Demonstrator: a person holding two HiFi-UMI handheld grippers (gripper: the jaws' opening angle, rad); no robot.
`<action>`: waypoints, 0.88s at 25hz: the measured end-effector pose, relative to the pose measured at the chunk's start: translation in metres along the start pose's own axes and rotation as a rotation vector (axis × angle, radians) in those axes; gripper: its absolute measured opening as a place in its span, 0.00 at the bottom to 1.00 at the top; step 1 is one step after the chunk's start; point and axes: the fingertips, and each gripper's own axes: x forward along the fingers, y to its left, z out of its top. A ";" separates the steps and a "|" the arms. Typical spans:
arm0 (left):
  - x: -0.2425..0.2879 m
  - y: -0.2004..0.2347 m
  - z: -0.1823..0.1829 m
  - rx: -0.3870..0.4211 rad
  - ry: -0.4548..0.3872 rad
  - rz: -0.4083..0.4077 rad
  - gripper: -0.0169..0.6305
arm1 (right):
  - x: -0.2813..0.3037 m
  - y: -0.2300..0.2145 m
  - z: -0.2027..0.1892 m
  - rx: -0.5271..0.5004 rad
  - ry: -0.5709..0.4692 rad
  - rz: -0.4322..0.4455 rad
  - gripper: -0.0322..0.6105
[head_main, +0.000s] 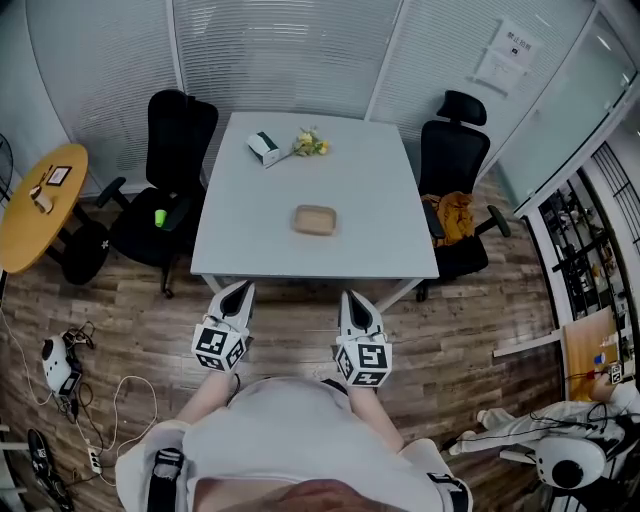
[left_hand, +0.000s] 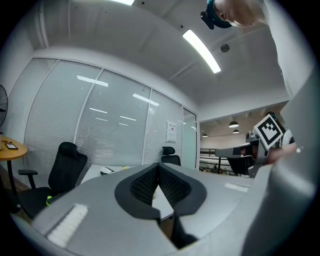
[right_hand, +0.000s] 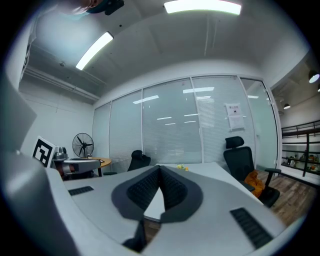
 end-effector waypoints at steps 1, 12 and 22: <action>-0.001 0.005 -0.002 -0.003 0.000 -0.003 0.04 | 0.002 0.003 -0.001 -0.002 0.000 -0.005 0.06; 0.019 0.040 -0.007 -0.010 -0.002 -0.016 0.04 | 0.036 0.012 -0.005 -0.007 0.017 -0.029 0.06; 0.105 0.064 -0.016 -0.006 0.022 0.021 0.04 | 0.120 -0.041 -0.008 -0.006 0.036 0.014 0.06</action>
